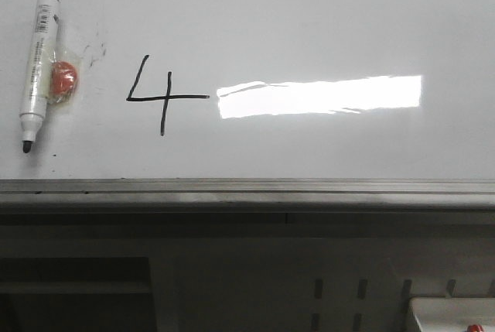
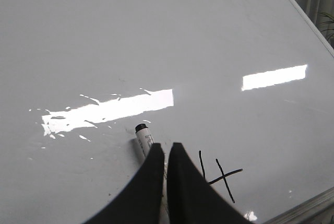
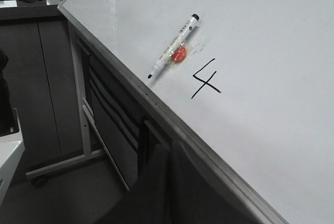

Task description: Write number 4 on whiteboard

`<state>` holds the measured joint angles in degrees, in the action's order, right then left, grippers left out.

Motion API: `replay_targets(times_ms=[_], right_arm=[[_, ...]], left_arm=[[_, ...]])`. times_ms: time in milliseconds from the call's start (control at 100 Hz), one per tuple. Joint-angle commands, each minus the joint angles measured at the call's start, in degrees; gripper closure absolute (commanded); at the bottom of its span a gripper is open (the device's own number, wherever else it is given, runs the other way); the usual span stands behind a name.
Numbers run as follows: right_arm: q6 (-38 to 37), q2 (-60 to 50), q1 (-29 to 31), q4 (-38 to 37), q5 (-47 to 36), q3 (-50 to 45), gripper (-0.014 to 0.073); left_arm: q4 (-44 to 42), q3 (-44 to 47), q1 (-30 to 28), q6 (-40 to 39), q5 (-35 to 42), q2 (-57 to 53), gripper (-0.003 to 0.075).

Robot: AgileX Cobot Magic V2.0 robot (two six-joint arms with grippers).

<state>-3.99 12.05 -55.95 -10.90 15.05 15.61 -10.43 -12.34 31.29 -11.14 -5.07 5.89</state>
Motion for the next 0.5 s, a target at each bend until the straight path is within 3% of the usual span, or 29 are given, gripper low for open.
replay_targets(times_ms=[0,210,320,490], right_arm=[[0.0,0.3,0.4,-0.4,-3.9,1.5,0.0658],[0.0,0.3,0.4,-0.4,-3.9,1.5,0.0658],[0.0,0.3,0.4,-0.4,-3.9,1.5,0.0658],[0.0,0.3,0.4,-0.4,-3.9,1.5,0.0658]], left_arm=[[0.0,-1.6,0.0,-0.1,4.6,0.5,0.0741],[3.3,-1.4,-1.4,-0.1,-0.1,0.5,0.0741],[5.0,-1.2,-6.6,-0.1,-6.3,0.2,0.0741],[6.1,2.5,-16.8,7.3,-6.2,-2.4,0.0741]])
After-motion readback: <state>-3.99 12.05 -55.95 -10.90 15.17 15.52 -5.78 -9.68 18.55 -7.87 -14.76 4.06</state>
